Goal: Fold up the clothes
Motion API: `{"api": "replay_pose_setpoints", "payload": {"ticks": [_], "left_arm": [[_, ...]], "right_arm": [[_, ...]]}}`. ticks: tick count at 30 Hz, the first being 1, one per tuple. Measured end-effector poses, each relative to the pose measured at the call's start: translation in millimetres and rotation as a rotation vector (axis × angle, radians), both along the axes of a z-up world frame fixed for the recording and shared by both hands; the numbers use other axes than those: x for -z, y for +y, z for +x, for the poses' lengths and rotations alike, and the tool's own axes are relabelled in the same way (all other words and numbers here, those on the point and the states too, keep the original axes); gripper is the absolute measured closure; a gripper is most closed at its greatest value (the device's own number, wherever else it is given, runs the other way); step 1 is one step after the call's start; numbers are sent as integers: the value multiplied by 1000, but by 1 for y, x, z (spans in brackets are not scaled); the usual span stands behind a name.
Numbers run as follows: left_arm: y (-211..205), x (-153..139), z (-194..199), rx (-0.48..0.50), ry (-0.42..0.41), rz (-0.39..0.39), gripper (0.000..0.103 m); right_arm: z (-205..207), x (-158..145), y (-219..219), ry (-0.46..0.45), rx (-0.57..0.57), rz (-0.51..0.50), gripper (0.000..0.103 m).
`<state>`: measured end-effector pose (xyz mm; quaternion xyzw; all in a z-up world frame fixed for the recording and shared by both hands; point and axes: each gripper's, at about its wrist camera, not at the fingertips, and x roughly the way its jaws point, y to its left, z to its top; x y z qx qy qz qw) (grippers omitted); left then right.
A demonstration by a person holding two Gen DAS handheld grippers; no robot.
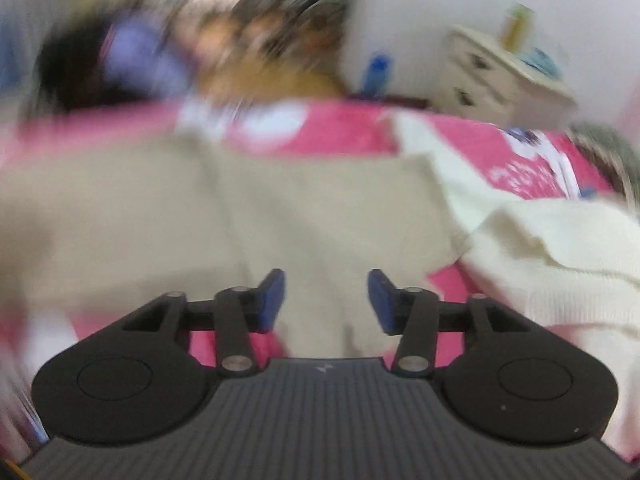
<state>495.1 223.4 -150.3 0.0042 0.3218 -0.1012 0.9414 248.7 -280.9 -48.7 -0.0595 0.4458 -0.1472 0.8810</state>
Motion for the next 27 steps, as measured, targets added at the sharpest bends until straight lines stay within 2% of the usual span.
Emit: {"api": "replay_pose_setpoints", "payload": {"ticks": [4,6,7,8,10,13,16,21,24,27], "left_arm": [[-8,-1,2,-3,1,50,64],[-11,-2,2,-2,0,70,64],[-12,-2,2,-2,0,78,64],[-13,-2,2,-1,0,83,64],[-13,-2,2,0,1,89,63],[-15,-3,1,0,1,103,62],[-16,-2,1,6,-6,115,62],[-14,-1,1,6,-9,102,62],[-13,0,1,6,-8,99,62],[-12,0,1,7,-7,98,62]], "right_arm": [[3,62,27,147,-191,-178,46],[4,84,27,188,-220,-238,48],[3,92,23,197,-218,-256,51],[1,93,18,187,-204,-252,68],[0,84,11,145,-148,-218,98],[-4,51,0,10,-64,-209,98],[2,9,-25,-111,7,-120,98],[48,-31,-96,-222,138,-7,98],[90,-25,-144,-197,210,56,98],[127,-5,-175,-130,250,58,97]]}}
